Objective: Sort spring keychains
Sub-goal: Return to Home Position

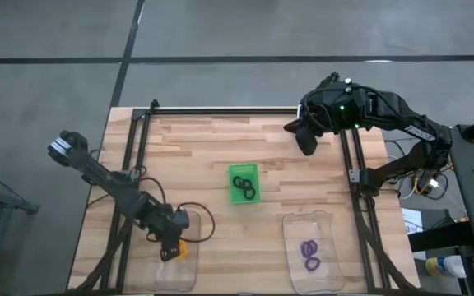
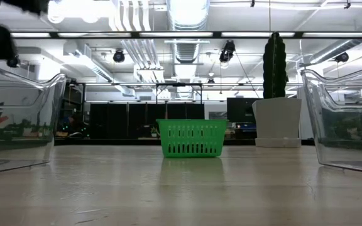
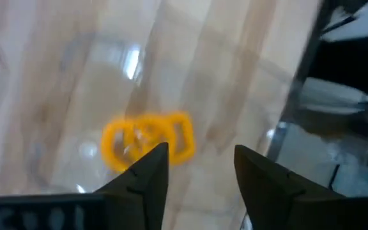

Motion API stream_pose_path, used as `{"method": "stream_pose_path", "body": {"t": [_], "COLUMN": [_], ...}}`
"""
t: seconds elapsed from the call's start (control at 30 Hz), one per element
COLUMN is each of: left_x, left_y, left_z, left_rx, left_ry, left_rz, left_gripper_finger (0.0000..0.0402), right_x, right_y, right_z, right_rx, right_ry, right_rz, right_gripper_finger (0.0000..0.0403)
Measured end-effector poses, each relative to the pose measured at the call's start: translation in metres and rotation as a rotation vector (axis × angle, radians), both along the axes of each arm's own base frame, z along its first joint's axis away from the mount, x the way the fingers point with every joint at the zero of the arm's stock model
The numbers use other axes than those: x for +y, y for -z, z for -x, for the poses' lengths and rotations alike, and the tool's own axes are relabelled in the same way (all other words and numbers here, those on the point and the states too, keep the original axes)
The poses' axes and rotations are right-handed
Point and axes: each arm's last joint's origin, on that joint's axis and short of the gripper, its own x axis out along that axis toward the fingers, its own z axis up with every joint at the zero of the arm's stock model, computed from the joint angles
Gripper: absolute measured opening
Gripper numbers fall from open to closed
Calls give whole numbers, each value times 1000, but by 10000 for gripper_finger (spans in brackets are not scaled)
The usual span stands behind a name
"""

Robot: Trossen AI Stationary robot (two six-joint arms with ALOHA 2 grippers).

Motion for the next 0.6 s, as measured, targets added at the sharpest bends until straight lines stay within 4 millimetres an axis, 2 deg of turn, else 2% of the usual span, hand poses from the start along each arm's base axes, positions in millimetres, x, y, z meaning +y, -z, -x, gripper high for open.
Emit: {"method": "stream_pose_path", "body": {"t": [0.13,0.3,0.47,0.6], "left_x": [10,42,83,119], "left_y": [-27,-44,-56,-75], "left_z": [2,-3,-13,-13], "left_rx": [-123,-231,-335,-498], "left_ry": [-18,-124,-207,-308], "left_rz": [-93,-169,-239,-296], "left_gripper_finger": [126,17,2,1], "right_x": [-1,-3,-2,1], "right_y": [4,20,39,41], "right_z": [-6,-31,-72,-90], "right_rx": [17,64,68,-11], "right_ry": [2,-52,-210,-333], "right_rz": [-11,-53,-33,48], "right_gripper_finger": [8,8,8,8]}}
